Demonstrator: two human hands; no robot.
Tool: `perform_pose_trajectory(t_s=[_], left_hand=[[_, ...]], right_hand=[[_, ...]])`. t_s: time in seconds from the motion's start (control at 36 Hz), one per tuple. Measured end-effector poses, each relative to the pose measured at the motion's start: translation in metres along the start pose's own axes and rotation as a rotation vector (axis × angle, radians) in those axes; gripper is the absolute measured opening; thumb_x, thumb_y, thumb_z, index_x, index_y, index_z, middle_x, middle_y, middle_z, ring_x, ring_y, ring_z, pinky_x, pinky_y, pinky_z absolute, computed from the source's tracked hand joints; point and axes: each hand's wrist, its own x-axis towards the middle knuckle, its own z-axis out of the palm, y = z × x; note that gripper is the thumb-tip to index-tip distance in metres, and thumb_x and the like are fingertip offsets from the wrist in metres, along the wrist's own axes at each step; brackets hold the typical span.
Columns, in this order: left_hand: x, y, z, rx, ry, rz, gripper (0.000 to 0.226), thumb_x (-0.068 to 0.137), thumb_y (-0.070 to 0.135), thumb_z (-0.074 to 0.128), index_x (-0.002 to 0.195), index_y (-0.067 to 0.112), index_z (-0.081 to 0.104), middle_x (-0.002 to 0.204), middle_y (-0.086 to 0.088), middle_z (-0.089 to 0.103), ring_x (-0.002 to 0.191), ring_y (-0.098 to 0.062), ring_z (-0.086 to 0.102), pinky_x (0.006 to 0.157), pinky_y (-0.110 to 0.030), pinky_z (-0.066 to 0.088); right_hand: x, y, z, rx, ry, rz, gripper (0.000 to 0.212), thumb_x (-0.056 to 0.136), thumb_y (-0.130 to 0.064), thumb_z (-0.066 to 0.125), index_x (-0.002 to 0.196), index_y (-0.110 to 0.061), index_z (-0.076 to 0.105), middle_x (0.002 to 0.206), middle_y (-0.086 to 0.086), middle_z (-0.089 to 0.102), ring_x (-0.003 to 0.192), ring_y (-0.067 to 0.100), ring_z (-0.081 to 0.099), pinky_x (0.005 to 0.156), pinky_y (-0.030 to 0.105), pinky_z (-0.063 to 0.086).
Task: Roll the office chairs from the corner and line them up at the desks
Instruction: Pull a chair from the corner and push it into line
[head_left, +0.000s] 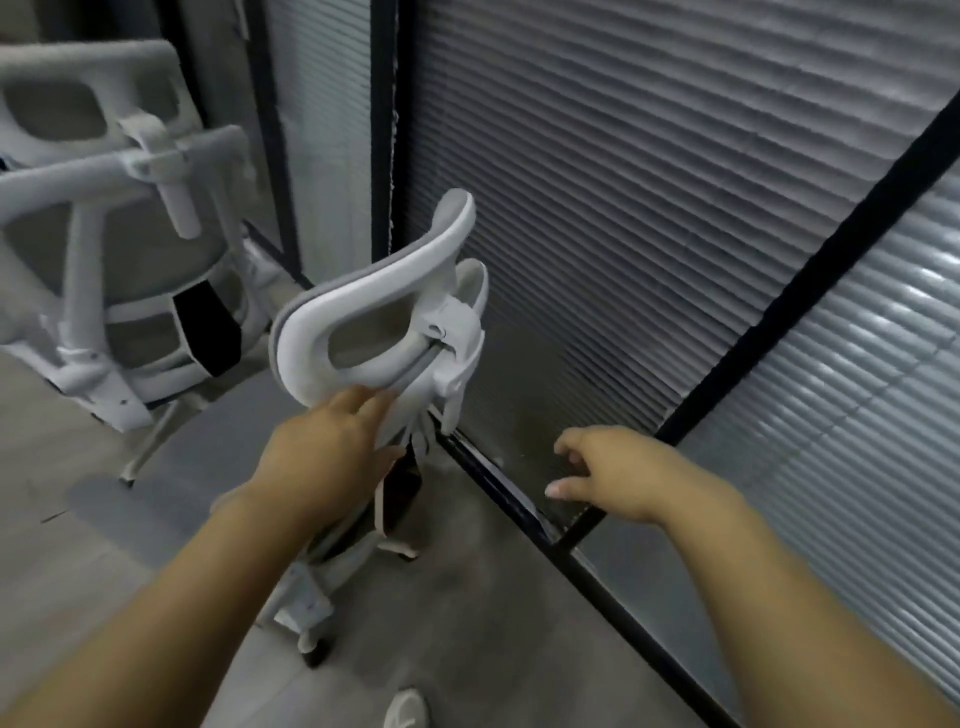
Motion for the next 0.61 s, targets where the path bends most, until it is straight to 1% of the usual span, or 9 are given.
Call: perform_pose_trajectory(t_s=[0.06,0.08,0.11,0.17,0.22,0.33,0.44,0.56,0.61], left_hand=[[0.017,0.002,0.010,0.011,-0.001,-0.020,0.060,0.081,0.038,0.066,0.135,0.021,0.046,0.122,-0.008,0.058,0.093,-0.033,0.062,0.062,-0.039,0.051],[0.023,0.002,0.013,0.024,-0.009,-0.023,0.057,0.080,0.035,0.068,0.131,0.018,0.051,0.115,-0.010,0.061,0.087,-0.034,0.063,0.058,-0.038,0.052],[0.029,0.001,0.017,0.041,-0.012,-0.008,0.050,0.077,0.033,0.071,0.122,0.014,0.059,0.104,-0.012,0.065,0.077,-0.033,0.064,0.051,-0.037,0.052],[0.041,-0.003,0.024,0.101,0.041,-0.009,0.034,0.068,0.030,0.077,0.094,0.009,0.071,0.079,-0.013,0.067,0.053,-0.032,0.062,0.035,-0.035,0.048],[0.049,-0.004,0.029,0.125,0.056,-0.030,0.031,0.062,0.031,0.082,0.080,0.008,0.072,0.071,-0.011,0.066,0.044,-0.029,0.058,0.031,-0.030,0.044],[0.055,-0.004,0.030,0.162,0.035,-0.067,0.033,0.065,0.043,0.074,0.076,0.013,0.073,0.070,-0.005,0.063,0.043,-0.025,0.057,0.031,-0.029,0.044],[0.055,0.001,0.030,0.088,0.089,-0.147,0.047,0.070,0.052,0.044,0.075,0.016,0.072,0.071,0.000,0.063,0.047,-0.022,0.059,0.034,-0.026,0.042],[0.053,0.012,0.034,0.102,0.138,-0.239,0.046,0.070,0.054,0.044,0.082,0.018,0.071,0.075,0.000,0.062,0.055,-0.024,0.062,0.036,-0.029,0.044],[0.053,0.019,0.037,0.143,0.140,-0.329,0.047,0.068,0.055,0.044,0.084,0.019,0.071,0.076,0.000,0.063,0.058,-0.024,0.063,0.036,-0.029,0.045]], right_hand=[[0.026,0.005,-0.012,-0.021,0.003,-0.037,0.062,0.084,-0.055,0.057,0.136,-0.026,0.040,0.133,0.002,0.050,0.116,0.020,0.050,0.096,0.039,0.045],[0.038,0.006,-0.018,-0.033,-0.002,-0.057,0.062,0.084,-0.055,0.057,0.136,-0.026,0.040,0.134,0.002,0.049,0.117,0.019,0.049,0.096,0.039,0.045],[0.051,0.007,-0.025,-0.047,-0.001,-0.078,0.062,0.084,-0.055,0.057,0.136,-0.025,0.040,0.135,0.002,0.049,0.118,0.020,0.049,0.096,0.039,0.045],[0.076,0.009,-0.038,-0.074,0.034,-0.121,0.062,0.085,-0.055,0.057,0.137,-0.025,0.040,0.137,0.002,0.047,0.119,0.020,0.048,0.096,0.038,0.045],[0.100,0.010,-0.049,-0.088,0.083,-0.164,0.062,0.085,-0.054,0.057,0.137,-0.024,0.041,0.138,0.001,0.046,0.120,0.020,0.048,0.097,0.038,0.045],[0.142,0.013,-0.063,-0.087,0.218,-0.272,0.061,0.087,-0.051,0.056,0.138,-0.021,0.040,0.138,0.002,0.044,0.125,0.021,0.043,0.098,0.041,0.043],[0.180,0.013,-0.075,-0.109,0.348,-0.400,0.061,0.087,-0.041,0.061,0.139,-0.017,0.039,0.143,0.005,0.039,0.129,0.024,0.036,0.099,0.041,0.041],[0.213,0.013,-0.086,-0.117,0.387,-0.544,0.055,0.088,-0.027,0.060,0.138,-0.017,0.040,0.144,0.004,0.036,0.131,0.024,0.032,0.099,0.038,0.039],[0.228,0.013,-0.091,-0.124,0.377,-0.623,0.055,0.088,-0.027,0.059,0.139,-0.020,0.040,0.144,0.003,0.036,0.131,0.024,0.032,0.101,0.039,0.038]])
